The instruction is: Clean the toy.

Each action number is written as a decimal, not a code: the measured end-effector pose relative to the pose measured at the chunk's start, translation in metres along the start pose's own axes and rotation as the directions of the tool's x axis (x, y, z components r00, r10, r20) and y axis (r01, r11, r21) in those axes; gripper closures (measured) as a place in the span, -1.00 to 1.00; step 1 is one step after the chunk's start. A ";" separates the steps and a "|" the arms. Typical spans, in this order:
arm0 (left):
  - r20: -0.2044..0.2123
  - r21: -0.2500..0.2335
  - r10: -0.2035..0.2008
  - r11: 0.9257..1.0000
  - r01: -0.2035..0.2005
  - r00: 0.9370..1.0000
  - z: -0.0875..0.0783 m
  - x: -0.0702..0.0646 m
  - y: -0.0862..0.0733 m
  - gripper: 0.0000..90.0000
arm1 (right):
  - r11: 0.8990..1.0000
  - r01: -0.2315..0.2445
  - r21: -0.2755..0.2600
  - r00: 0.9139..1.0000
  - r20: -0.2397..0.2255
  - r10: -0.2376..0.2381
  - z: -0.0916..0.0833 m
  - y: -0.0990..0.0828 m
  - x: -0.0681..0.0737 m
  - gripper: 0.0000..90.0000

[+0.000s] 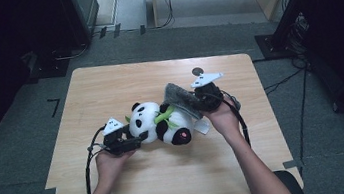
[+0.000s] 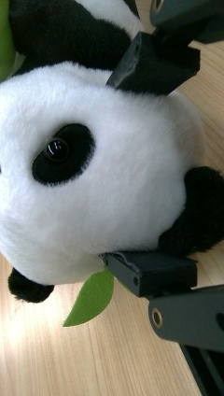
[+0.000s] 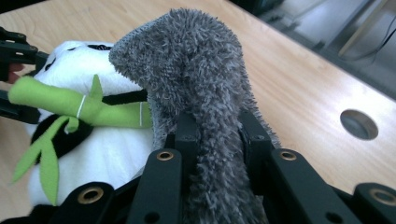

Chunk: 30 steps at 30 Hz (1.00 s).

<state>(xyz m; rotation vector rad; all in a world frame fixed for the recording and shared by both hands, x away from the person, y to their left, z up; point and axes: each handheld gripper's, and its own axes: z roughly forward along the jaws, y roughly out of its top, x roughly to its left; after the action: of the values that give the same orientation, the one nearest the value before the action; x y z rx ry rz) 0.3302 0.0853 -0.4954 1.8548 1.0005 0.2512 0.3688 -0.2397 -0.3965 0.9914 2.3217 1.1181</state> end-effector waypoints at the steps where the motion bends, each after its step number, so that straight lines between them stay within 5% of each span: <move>1: 0.000 -0.001 0.002 1.000 -0.002 1.000 0.000 0.000 0.000 -0.39 | 1.000 0.000 -0.010 1.000 0.005 0.000 0.001 -0.003 -0.001 0.66; 7: -0.003 0.004 0.012 1.000 -0.012 1.000 0.000 0.000 0.000 -0.33 | 0.994 -0.107 -0.001 0.994 0.004 0.107 -0.001 -0.011 -0.016 0.67; 14: 0.009 0.004 0.001 1.000 -0.001 1.000 -0.001 0.002 -0.001 -0.34 | 0.991 -0.125 0.049 0.991 0.048 0.122 -0.005 -0.025 -0.026 0.69; 21: 0.006 0.001 0.003 1.000 -0.003 1.000 -0.001 0.001 -0.002 -0.35 | 0.988 -0.151 0.028 0.988 0.031 0.150 -0.004 -0.037 -0.033 0.69; 25: 0.008 -0.002 0.004 1.000 -0.004 1.000 -0.001 0.002 -0.002 -0.35 | 0.984 -0.166 0.069 0.984 0.070 0.161 -0.002 -0.043 -0.039 0.69; 30: 0.010 -0.004 0.004 1.000 -0.004 1.000 -0.001 0.002 -0.003 -0.36 | 0.977 -0.211 0.012 0.976 0.058 0.210 -0.012 -0.040 -0.043 0.69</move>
<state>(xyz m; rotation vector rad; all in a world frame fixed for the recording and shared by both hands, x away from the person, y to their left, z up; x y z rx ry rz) 0.3294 0.0877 -0.4975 1.8528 0.9885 0.2464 0.3739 -0.2947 -0.4194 1.2839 2.2251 1.1329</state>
